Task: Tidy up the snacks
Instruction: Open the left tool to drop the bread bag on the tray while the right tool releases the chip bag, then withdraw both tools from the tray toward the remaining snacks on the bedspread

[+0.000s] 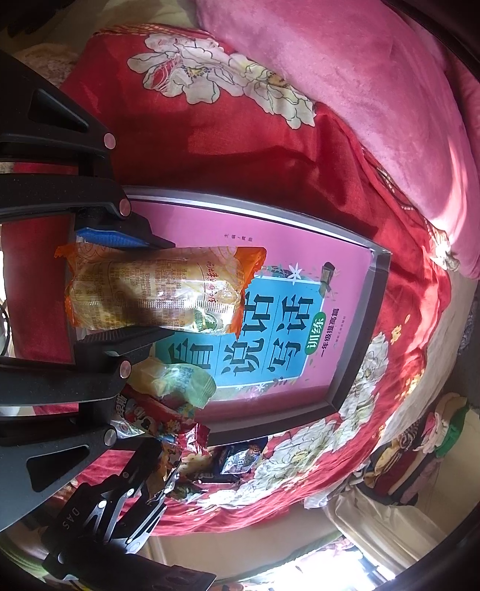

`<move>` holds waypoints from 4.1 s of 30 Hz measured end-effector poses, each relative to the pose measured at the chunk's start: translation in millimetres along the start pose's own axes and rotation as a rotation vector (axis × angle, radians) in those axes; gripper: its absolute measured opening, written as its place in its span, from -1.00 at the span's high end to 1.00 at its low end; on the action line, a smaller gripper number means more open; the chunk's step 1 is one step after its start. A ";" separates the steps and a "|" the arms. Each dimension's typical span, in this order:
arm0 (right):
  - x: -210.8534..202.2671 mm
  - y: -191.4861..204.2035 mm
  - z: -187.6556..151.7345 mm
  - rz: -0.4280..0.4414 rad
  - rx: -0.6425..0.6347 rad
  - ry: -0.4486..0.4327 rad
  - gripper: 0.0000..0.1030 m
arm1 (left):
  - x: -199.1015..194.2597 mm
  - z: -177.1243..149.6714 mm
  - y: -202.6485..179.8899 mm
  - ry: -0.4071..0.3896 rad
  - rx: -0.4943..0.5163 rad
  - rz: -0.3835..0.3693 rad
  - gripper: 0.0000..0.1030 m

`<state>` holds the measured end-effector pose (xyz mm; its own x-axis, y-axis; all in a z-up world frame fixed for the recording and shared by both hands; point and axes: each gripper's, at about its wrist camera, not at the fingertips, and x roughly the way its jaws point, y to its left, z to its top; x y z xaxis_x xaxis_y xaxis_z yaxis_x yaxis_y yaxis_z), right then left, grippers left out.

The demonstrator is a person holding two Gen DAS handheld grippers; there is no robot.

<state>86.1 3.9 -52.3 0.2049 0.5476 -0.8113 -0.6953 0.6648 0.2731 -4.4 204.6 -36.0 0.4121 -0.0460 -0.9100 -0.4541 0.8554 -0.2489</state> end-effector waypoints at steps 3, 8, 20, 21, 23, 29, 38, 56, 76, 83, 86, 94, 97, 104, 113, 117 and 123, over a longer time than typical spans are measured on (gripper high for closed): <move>-3.3 -1.2 0.4 0.001 0.007 -0.007 0.31 | -0.5 0.2 -1.3 -0.001 0.005 0.002 0.26; -9.7 -3.4 1.5 0.008 0.020 -0.020 0.30 | -0.2 0.0 -2.4 0.000 0.007 0.012 0.21; -18.9 -3.3 2.0 0.015 0.024 -0.036 0.30 | -1.3 0.0 -3.1 -0.001 0.012 0.022 0.06; -19.9 -3.1 2.1 0.015 0.024 -0.038 0.30 | -1.9 0.1 -3.6 -0.002 0.014 0.023 0.04; -21.4 -2.6 2.7 0.016 0.023 -0.041 0.30 | -3.3 0.4 -4.6 -0.005 0.017 0.025 0.03; -25.2 -2.2 2.8 0.014 0.022 -0.052 0.30 | -7.6 0.2 -8.1 -0.010 0.025 0.026 0.00; -33.8 -1.2 3.4 0.000 0.011 -0.079 0.18 | -15.8 0.3 -11.4 -0.041 0.036 0.036 -0.20; -61.1 -11.1 2.5 -0.044 0.015 -0.165 0.06 | -37.1 0.6 -30.8 -0.107 0.062 0.018 -0.45; -93.5 -44.6 -0.8 -0.082 0.086 -0.251 -0.05 | -46.6 2.2 -65.9 -0.121 0.135 -0.001 -0.46; -101.0 -57.1 -4.6 -0.104 0.109 -0.266 -0.06 | -46.2 4.3 -81.1 -0.119 0.163 -0.006 -0.46; -105.3 -64.2 -6.4 -0.110 0.125 -0.275 -0.07 | -45.0 5.0 -88.3 -0.116 0.178 -0.008 -0.46; -111.5 -82.5 -14.3 -0.128 0.161 -0.282 -0.07 | -39.7 4.9 -110.1 -0.101 0.221 -0.013 -0.46; -112.0 -90.1 -18.8 -0.135 0.179 -0.279 -0.07 | -36.2 4.2 -118.4 -0.094 0.238 -0.014 -0.46; -111.2 -106.4 -29.9 -0.147 0.213 -0.264 -0.07 | -26.3 3.0 -137.2 -0.070 0.273 -0.018 -0.46; -104.0 -115.4 -43.0 -0.144 0.235 -0.230 -0.07 | -9.3 1.9 -157.2 -0.034 0.309 -0.021 -0.46; -97.5 -116.5 -47.0 -0.136 0.242 -0.209 -0.07 | -0.9 4.2 -166.8 -0.024 0.322 -0.020 -0.46; -82.2 -114.6 -52.6 -0.126 0.237 -0.168 -0.07 | 13.3 12.9 -179.9 -0.005 0.327 -0.029 -0.46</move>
<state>112.6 -144.1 -44.1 0.4042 0.5163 -0.7550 -0.4813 0.8220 0.3045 92.9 56.7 1.0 0.4254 -0.0706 -0.9023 -0.1651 0.9742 -0.1541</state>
